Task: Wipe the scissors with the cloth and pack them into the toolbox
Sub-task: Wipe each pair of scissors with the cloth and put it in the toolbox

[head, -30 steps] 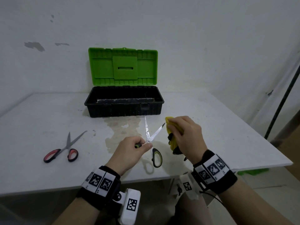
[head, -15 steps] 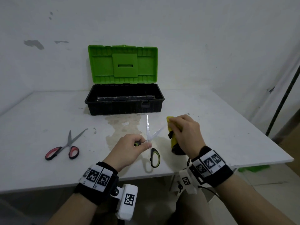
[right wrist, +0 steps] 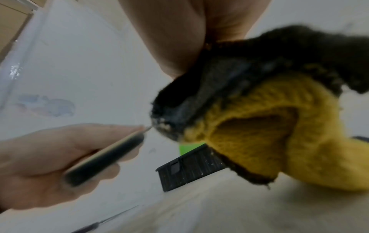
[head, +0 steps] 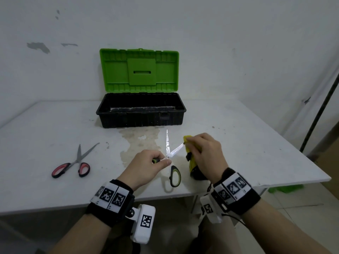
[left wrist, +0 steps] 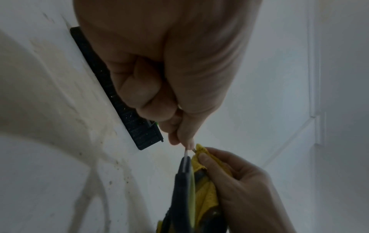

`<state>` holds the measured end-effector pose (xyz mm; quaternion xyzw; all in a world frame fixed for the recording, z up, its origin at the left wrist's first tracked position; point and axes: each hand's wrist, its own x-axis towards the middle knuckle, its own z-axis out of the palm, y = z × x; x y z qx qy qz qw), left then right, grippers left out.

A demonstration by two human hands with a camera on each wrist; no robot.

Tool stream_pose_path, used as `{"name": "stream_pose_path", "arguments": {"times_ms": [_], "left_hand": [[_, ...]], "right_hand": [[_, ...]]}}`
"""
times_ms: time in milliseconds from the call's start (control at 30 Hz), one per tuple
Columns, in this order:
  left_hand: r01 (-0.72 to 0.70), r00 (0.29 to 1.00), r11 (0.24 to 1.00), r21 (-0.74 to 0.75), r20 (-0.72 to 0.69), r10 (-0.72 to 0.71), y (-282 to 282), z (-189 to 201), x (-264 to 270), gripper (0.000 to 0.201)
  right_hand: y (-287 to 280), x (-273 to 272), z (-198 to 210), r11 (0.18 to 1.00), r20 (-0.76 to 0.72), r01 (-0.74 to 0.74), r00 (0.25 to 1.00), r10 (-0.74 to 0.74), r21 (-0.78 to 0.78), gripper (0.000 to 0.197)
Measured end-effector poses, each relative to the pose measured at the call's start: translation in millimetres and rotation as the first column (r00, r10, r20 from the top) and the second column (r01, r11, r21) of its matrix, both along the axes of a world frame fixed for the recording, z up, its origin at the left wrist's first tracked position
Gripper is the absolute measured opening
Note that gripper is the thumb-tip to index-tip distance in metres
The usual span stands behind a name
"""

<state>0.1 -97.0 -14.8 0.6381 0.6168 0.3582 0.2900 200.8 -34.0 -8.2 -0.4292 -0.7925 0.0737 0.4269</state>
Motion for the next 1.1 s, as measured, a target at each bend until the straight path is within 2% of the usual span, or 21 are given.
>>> {"name": "stream_pose_path", "arguments": {"times_ms": [167, 267, 367, 533, 700, 767, 833, 867, 967, 1100], "left_hand": [[-0.034, 0.992, 0.997, -0.071, 0.122, 0.042, -0.1, 1.3, 0.0, 0.006], [-0.044, 0.939, 0.992, -0.12, 0.333, 0.082, 1.1, 5.5, -1.4, 0.004], [-0.034, 0.838, 0.987, -0.155, 0.534, 0.113, 2.4, 11.2, -0.4, 0.009], [0.031, 0.652, 0.977, -0.212, 0.745, 0.141, 2.1, 13.3, 0.9, 0.012], [0.145, 0.434, 0.963, -0.228, 0.889, 0.145, 2.3, 10.3, 2.1, 0.039], [0.173, 0.385, 0.964, -0.202, 0.915, 0.123, 2.4, 10.0, 5.0, 0.033], [0.147, 0.38, 0.972, -0.184, 0.918, 0.117, 2.4, 10.0, 8.6, 0.017], [0.12, 0.4, 0.975, -0.185, 0.908, 0.123, 2.5, 10.0, 10.4, 0.011], [0.042, 0.448, 0.977, -0.207, 0.878, 0.167, 3.8, 8.3, 13.7, 0.013], [-0.031, 0.365, 0.967, -0.253, 0.898, 0.246, 8.6, 5.3, 15.3, 0.02]], "right_hand": [[-2.2, 1.5, 6.1, 0.999, 0.014, 0.004, 1.0, -0.005, 0.039, 0.015], [-10.9, -1.7, 4.2, 0.998, 0.024, -0.04, 0.999, 0.038, 0.056, 0.016], [-19.2, -6.9, 0.4, 0.994, 0.059, -0.098, 0.994, 0.095, 0.048, 0.018], [-23.1, -12.3, 2.6, 0.991, 0.007, -0.118, 0.993, 0.118, 0.063, 0.019], [-24.9, -16.0, 10.5, 0.99, -0.007, -0.113, 0.993, 0.114, 0.085, 0.019], [-25.9, -17.0, 10.8, 0.992, -0.008, -0.102, 0.995, 0.103, 0.077, 0.02], [-27.1, -17.9, 10.7, 0.994, -0.012, -0.091, 0.996, 0.092, 0.068, 0.019], [-27.6, -18.4, 10.4, 0.994, -0.015, -0.088, 0.996, 0.09, 0.067, 0.019], [-29.1, -19.6, 9.4, 0.994, -0.018, -0.096, 0.995, 0.097, 0.053, 0.019], [-29.5, -20.1, 9.2, 0.994, -0.004, -0.098, 0.995, 0.098, 0.045, 0.02]]}}
